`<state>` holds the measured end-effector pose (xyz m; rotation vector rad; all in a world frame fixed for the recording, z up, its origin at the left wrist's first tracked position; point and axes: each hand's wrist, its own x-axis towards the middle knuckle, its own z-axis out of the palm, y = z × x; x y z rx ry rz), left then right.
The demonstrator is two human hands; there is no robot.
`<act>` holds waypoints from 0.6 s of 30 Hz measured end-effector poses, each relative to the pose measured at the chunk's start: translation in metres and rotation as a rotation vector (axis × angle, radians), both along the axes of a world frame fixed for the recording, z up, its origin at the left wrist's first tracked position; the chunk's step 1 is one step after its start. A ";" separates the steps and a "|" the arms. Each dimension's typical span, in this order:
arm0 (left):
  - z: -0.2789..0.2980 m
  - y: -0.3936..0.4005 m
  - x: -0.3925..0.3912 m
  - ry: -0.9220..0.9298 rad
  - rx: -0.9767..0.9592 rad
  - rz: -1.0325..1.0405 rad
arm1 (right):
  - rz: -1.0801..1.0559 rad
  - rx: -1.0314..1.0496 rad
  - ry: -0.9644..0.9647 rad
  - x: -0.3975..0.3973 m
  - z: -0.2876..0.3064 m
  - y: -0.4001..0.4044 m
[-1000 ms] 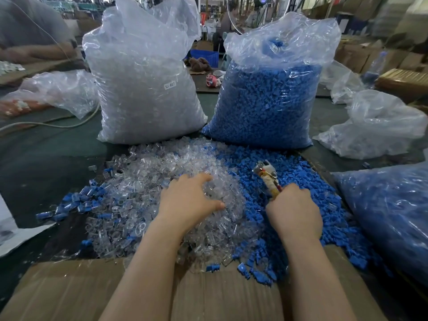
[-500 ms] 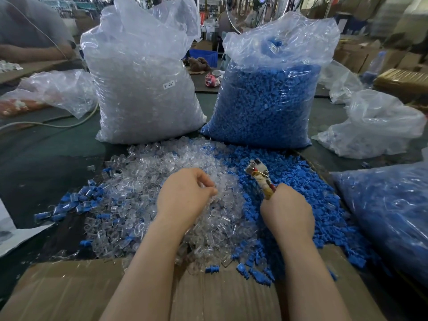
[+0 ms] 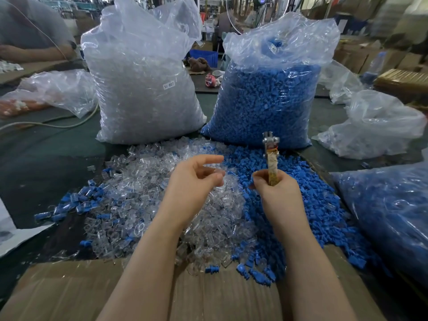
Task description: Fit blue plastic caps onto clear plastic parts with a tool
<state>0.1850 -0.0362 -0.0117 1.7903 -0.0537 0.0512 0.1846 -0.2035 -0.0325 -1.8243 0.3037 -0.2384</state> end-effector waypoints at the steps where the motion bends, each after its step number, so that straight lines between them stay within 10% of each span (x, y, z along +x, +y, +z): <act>1: 0.001 -0.001 0.000 0.014 -0.024 -0.011 | 0.009 0.075 -0.003 -0.001 0.002 0.001; 18: 0.001 -0.020 0.002 0.107 -0.281 0.042 | 0.079 0.182 -0.222 -0.004 0.003 0.012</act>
